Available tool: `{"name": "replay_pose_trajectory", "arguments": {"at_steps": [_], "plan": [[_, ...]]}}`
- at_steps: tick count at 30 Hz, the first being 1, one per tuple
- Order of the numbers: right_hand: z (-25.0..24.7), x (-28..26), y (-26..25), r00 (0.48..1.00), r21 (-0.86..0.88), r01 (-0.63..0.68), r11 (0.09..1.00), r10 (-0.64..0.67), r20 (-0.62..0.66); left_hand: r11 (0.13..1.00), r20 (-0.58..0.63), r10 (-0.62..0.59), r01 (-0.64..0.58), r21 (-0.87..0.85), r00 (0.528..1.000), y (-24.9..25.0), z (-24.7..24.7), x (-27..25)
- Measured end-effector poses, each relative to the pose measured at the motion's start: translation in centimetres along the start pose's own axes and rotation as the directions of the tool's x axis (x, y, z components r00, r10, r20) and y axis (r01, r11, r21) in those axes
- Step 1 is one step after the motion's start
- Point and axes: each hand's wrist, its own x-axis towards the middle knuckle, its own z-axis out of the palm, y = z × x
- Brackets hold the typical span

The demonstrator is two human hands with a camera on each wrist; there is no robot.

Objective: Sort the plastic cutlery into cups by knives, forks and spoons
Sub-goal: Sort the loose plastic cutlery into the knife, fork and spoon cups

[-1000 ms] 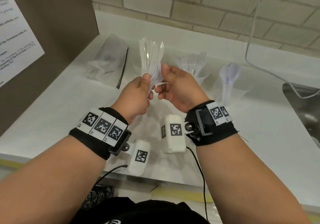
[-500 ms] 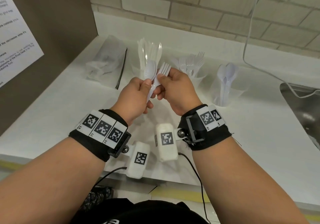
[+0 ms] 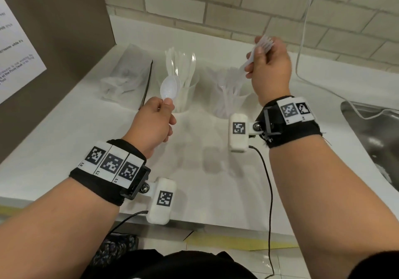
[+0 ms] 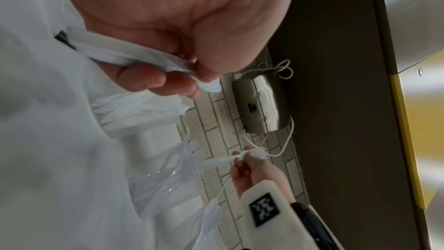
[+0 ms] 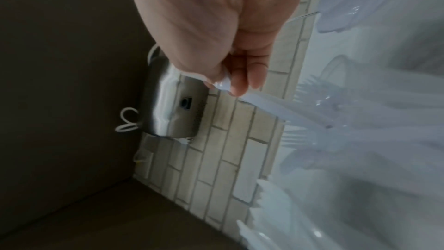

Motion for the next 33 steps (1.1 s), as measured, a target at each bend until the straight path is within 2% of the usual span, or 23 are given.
{"name": "replay_pose_trajectory", "arguments": {"at_steps": [3, 11, 13, 16, 18, 20, 22, 25, 29, 31, 33], "plan": [[0.6, 0.7, 2.3, 0.981, -0.194, -0.095, 0.976, 0.125, 0.151, 1.0, 0.014, 0.0, 0.0, 0.03, 1.0, 0.0, 0.0, 0.0], [2.0, 1.0, 4.2, 0.948, -0.383, -0.07, 0.921, 0.181, 0.261, 0.998, 0.069, -0.008, 0.004, 0.061, 0.998, 0.2, 0.5, 0.0], [2.0, 0.2, 3.0, 0.957, -0.363, -0.061, 0.93, 0.157, 0.242, 0.998, 0.096, -0.022, 0.016, 0.063, 0.995, 0.2, 0.8, 0.1], [1.9, -2.5, 0.2, 0.943, -0.178, -0.068, 0.982, 0.121, 0.309, 0.998, 0.139, -0.032, 0.025, 0.051, 0.99, 0.2, 1.4, 0.1], [1.9, -4.8, -1.5, 0.902, -0.106, -0.081, 0.991, 0.118, 0.415, 0.999, 0.174, -0.007, 0.001, 0.037, 0.985, 0.2, 1.7, -0.1], [1.9, -6.4, -2.2, 0.848, -0.113, -0.085, 0.99, 0.132, 0.514, 0.998, 0.211, 0.038, -0.049, 0.047, 0.977, 0.3, 2.0, -0.3], [1.8, -7.4, -2.3, 0.82, -0.11, -0.105, 0.988, 0.148, 0.553, 0.992, 0.246, 0.08, -0.101, 0.074, 0.966, 0.4, 2.2, -0.5], [1.6, -8.2, -2.2, 0.844, -0.106, -0.116, 0.988, 0.154, 0.514, 0.984, 0.274, 0.115, -0.147, 0.099, 0.955, 0.5, 2.5, -0.8], [0.3, -8.1, -1.6, 0.851, -0.157, -0.138, 0.978, 0.198, 0.487, 0.987, 0.306, 0.083, -0.12, 0.106, 0.949, 0.5, 2.6, -1.6], [-1.2, -7.2, -1.2, 0.895, -0.156, -0.13, 0.979, 0.184, 0.406, 0.977, 0.32, 0.065, -0.125, 0.17, 0.945, 0.1, 1.9, -1.9], [-3.3, -5.4, -0.9, 0.959, -0.175, -0.112, 0.978, 0.152, 0.239, 0.963, 0.333, 0.029, -0.116, 0.245, 0.942, -0.3, 0.6, -2.4]]}}
